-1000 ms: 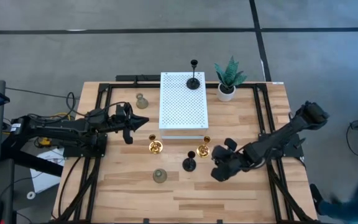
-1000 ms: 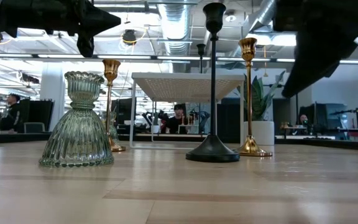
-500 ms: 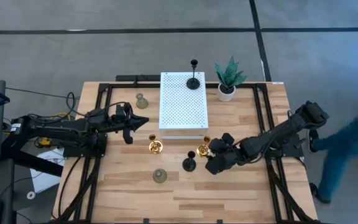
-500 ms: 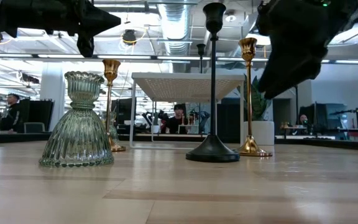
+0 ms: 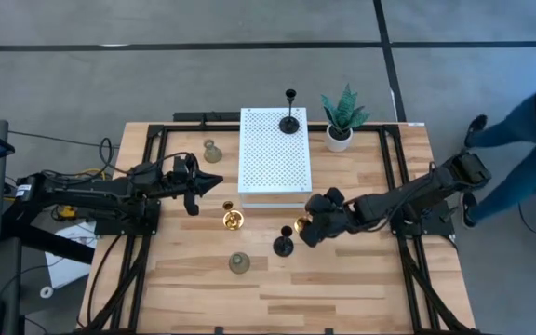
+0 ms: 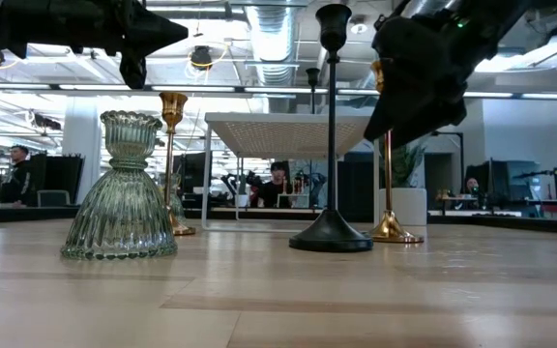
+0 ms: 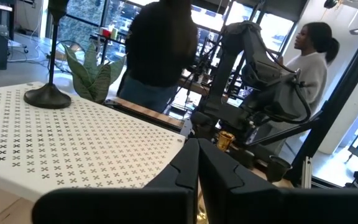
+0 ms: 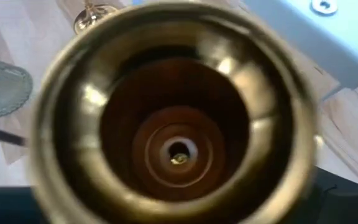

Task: Pick & Place candle stick holders
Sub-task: Put the right gold candle holder on the shelf

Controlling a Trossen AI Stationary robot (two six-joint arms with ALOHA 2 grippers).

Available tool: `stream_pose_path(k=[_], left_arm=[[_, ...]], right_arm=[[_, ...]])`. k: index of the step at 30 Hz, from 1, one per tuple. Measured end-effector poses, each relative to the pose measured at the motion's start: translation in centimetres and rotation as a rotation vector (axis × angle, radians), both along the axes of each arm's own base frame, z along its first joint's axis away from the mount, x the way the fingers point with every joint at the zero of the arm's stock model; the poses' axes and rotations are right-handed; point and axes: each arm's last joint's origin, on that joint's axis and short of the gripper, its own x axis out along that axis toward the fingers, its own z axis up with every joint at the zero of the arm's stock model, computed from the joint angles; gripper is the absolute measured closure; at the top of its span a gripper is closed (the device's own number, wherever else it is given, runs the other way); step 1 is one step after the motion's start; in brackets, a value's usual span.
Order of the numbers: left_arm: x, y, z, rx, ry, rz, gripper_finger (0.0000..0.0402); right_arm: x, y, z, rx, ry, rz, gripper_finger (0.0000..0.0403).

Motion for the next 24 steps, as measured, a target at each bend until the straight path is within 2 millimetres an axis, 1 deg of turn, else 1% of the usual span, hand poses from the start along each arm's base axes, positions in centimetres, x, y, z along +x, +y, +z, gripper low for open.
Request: stream_pose_path(k=[4,6,8,11,16,20,21,24], left_arm=[[0.0,0.0,0.0,0.0,0.0,0.0,0.0396],[0.0,0.0,0.0,0.0,0.0,0.0,0.0396],[0.0,0.0,0.0,0.0,0.0,0.0,0.0394],[0.0,0.0,0.0,0.0,0.0,0.0,0.0395],[0.0,0.0,0.0,0.0,0.0,0.0,0.0396],[0.0,0.0,0.0,0.0,0.0,0.0,0.0393],[0.0,0.0,0.0,0.0,0.0,0.0,0.0393],[0.0,0.0,0.0,0.0,0.0,0.0,0.0394]], right_arm=[[0.0,-0.1,0.0,0.0,0.0,-0.005,0.0136],[0.0,-0.1,0.0,0.0,0.0,-0.005,0.0152],[0.0,-0.1,0.0,0.0,0.0,-0.004,0.0175],[0.0,-0.1,0.0,0.001,0.0,-0.005,0.0223],[0.0,-0.1,0.0,0.002,-0.001,-0.003,0.0316],[-0.1,0.3,0.0,0.005,0.005,0.017,0.0385],[-0.2,0.5,0.0,0.004,0.006,0.023,0.0391],[-0.6,1.1,0.1,0.014,0.017,0.051,0.0388]])
